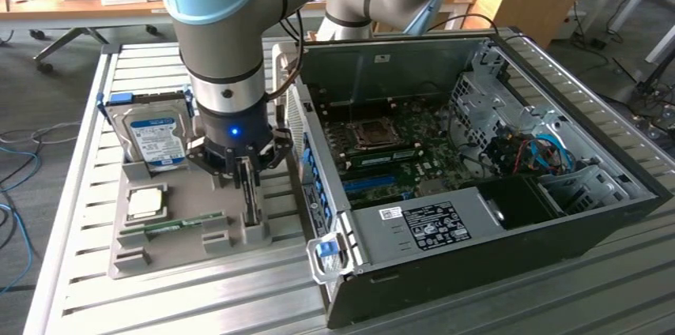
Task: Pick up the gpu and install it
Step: 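Pick up the gpu and move the gpu toward the slot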
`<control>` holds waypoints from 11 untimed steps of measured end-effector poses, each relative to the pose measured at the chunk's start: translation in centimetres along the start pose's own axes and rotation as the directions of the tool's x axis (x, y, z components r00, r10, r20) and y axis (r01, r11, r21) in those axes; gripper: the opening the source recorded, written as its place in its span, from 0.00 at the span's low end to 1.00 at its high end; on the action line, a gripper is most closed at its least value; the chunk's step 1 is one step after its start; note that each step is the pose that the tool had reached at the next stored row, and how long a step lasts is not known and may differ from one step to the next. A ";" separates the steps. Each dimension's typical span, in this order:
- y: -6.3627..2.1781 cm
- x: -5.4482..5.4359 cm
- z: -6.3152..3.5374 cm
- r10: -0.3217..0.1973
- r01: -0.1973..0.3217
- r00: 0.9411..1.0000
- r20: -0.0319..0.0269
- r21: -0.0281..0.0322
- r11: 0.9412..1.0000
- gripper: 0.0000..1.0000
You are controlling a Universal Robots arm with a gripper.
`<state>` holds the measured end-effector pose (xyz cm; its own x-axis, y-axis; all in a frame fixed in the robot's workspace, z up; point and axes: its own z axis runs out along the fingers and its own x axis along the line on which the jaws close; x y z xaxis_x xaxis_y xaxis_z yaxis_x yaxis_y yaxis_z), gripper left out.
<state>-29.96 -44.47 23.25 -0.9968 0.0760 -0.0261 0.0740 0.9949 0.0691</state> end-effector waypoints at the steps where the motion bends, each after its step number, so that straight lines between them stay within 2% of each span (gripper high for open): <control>1: 0.00 0.0 0.00 0.000 0.000 1.000 0.000 0.000 1.000 0.35; 11: -0.01 0.0 0.00 0.000 0.000 1.000 0.000 0.000 1.000 0.35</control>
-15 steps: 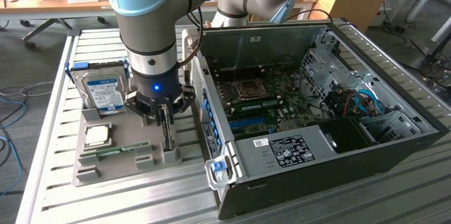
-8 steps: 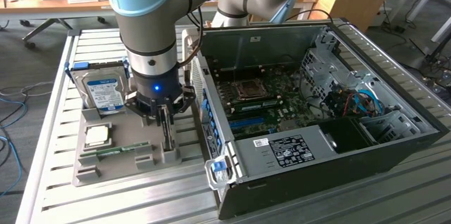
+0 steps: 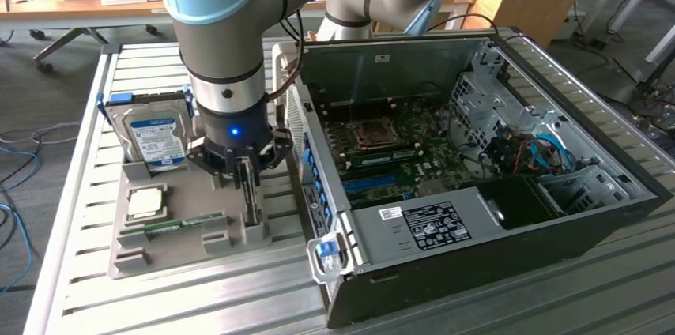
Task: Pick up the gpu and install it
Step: 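Pick up the gpu and move the gpu toward the slot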
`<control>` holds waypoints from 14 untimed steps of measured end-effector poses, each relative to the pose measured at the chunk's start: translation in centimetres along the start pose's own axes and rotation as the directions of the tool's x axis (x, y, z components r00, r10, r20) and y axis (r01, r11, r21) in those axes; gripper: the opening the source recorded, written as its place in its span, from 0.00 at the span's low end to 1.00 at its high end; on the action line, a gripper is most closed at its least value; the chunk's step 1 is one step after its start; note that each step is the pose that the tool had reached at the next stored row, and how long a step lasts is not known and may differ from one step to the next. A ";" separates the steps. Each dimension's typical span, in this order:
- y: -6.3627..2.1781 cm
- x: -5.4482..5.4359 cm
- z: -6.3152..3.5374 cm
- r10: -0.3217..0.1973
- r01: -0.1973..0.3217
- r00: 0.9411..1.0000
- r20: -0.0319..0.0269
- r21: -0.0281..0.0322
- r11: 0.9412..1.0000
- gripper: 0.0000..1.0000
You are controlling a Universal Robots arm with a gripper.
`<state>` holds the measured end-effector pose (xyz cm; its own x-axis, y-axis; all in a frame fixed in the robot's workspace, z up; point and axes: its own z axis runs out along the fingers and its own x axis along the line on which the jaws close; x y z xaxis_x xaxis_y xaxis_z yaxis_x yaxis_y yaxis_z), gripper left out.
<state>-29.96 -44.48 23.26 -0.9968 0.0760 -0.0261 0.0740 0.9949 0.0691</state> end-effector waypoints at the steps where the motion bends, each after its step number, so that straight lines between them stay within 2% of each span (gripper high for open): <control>1: 0.00 0.0 0.00 0.000 0.000 1.000 0.000 0.000 1.000 0.35; 3: 0.00 0.0 0.00 0.000 0.000 1.000 0.000 0.000 1.000 0.33; 4: 0.00 0.0 0.00 0.000 0.000 1.000 0.000 0.000 1.000 0.27; 14: 0.00 0.0 0.00 0.000 0.000 1.000 0.000 0.000 1.000 0.27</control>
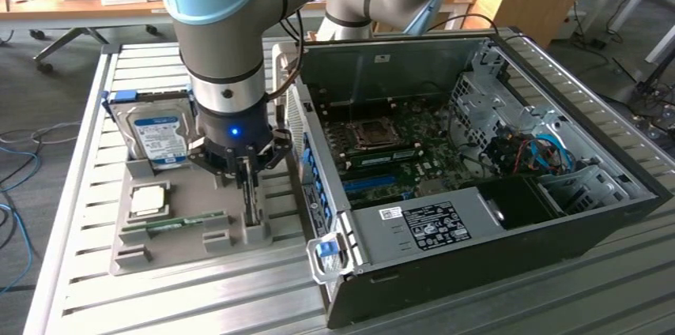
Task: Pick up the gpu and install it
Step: 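Pick up the gpu and move the gpu toward the slot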
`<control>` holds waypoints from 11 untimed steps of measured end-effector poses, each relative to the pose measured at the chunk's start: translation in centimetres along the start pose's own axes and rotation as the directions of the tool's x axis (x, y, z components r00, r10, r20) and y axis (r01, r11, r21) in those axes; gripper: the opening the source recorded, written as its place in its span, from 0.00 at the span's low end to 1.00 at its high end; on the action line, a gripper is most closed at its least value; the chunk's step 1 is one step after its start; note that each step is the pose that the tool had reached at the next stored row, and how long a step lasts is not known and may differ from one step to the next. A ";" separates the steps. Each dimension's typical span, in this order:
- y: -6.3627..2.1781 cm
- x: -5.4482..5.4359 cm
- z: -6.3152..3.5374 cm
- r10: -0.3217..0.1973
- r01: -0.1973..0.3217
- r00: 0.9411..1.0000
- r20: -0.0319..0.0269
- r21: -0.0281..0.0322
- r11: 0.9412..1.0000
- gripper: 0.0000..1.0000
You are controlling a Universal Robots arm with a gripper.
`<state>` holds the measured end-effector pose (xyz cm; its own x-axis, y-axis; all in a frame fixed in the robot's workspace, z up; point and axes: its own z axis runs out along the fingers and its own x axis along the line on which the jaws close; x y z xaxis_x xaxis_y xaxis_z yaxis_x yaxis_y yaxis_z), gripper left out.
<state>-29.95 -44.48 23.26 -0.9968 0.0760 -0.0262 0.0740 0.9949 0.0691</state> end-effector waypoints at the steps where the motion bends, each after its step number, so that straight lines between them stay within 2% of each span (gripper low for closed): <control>1: 0.00 0.0 0.00 0.000 0.000 1.000 0.000 0.000 1.000 0.27; 5: 0.00 0.0 0.00 -0.037 0.037 0.999 -0.002 -0.003 0.999 0.27; 11: 0.00 0.0 0.00 -0.040 0.040 0.999 -0.003 -0.003 0.999 0.27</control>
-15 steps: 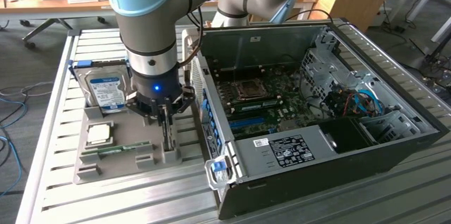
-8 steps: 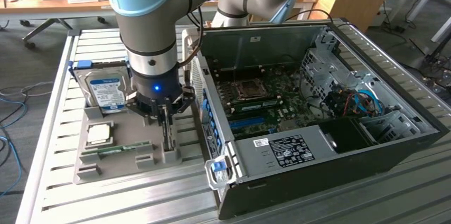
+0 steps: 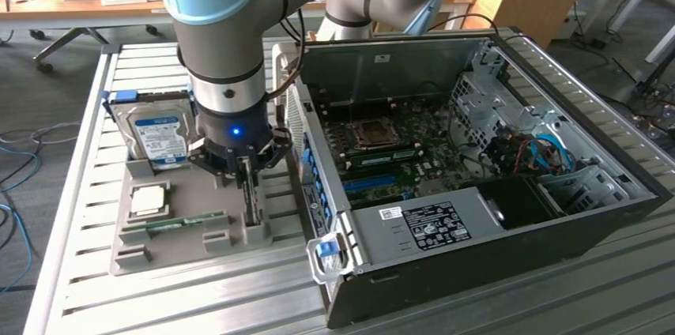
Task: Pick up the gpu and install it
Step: 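Pick up the gpu and move the gpu toward the slot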
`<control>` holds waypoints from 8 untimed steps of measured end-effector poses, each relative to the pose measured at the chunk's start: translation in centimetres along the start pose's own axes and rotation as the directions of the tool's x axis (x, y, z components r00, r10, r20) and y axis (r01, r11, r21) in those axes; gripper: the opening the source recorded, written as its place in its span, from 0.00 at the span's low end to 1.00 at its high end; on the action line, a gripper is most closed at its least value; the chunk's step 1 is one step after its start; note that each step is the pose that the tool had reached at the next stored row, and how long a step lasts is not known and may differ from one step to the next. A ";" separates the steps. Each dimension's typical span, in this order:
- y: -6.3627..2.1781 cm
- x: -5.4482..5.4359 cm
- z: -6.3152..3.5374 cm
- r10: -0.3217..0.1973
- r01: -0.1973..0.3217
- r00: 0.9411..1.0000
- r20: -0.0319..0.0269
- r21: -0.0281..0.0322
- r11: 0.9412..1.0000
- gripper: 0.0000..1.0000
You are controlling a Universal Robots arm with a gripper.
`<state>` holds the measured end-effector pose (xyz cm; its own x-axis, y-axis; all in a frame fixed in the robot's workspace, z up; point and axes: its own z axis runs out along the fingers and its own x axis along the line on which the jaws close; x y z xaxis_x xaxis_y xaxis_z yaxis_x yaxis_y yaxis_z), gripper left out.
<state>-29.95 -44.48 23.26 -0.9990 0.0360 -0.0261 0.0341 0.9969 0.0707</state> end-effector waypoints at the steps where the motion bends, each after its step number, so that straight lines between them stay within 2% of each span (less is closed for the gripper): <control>1: 0.00 0.0 0.00 0.000 0.000 1.000 0.000 0.000 1.000 0.27; 8: 0.01 0.0 -0.15 0.000 0.000 1.000 0.000 0.000 1.000 0.27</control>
<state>-29.96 -44.49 23.41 -0.9990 0.0361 -0.0260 0.0341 0.9969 0.0706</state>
